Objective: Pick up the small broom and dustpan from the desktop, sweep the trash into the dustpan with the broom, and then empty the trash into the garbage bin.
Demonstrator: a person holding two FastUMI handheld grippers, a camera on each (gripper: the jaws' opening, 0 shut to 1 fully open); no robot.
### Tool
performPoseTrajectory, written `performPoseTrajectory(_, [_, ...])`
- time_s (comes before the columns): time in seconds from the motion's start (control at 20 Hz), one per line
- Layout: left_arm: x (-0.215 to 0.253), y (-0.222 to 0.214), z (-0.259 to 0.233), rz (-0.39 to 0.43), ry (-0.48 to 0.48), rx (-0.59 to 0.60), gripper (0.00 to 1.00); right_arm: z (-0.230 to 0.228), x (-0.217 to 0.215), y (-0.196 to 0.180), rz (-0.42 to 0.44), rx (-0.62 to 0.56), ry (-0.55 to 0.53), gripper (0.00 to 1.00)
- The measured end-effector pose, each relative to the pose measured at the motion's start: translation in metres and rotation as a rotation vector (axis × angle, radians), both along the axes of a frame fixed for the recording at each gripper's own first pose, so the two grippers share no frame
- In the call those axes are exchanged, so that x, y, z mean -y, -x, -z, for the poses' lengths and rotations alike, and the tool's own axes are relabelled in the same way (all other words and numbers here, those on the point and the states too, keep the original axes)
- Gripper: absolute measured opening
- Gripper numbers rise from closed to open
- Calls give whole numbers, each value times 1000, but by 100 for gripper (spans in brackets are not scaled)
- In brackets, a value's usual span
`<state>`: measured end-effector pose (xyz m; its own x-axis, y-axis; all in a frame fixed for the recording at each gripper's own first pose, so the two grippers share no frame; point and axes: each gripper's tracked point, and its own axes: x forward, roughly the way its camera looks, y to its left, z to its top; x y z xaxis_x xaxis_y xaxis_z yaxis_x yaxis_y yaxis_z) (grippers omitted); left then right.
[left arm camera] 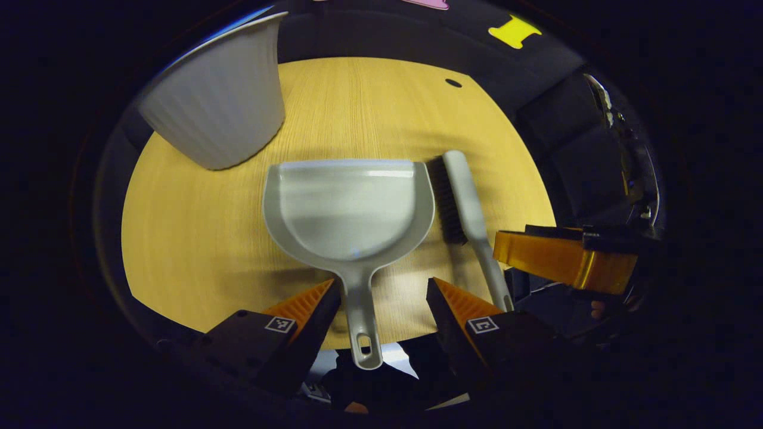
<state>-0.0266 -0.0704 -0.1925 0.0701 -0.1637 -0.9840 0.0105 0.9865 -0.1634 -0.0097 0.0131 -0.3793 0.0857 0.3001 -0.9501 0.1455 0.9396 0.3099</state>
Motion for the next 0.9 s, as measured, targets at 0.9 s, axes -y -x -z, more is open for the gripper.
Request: performPoseTrajectory(0.9, [-5, -38, -230, -175, -265, 1296, 83, -318, 96, -109, 72, 1335, 295, 97])
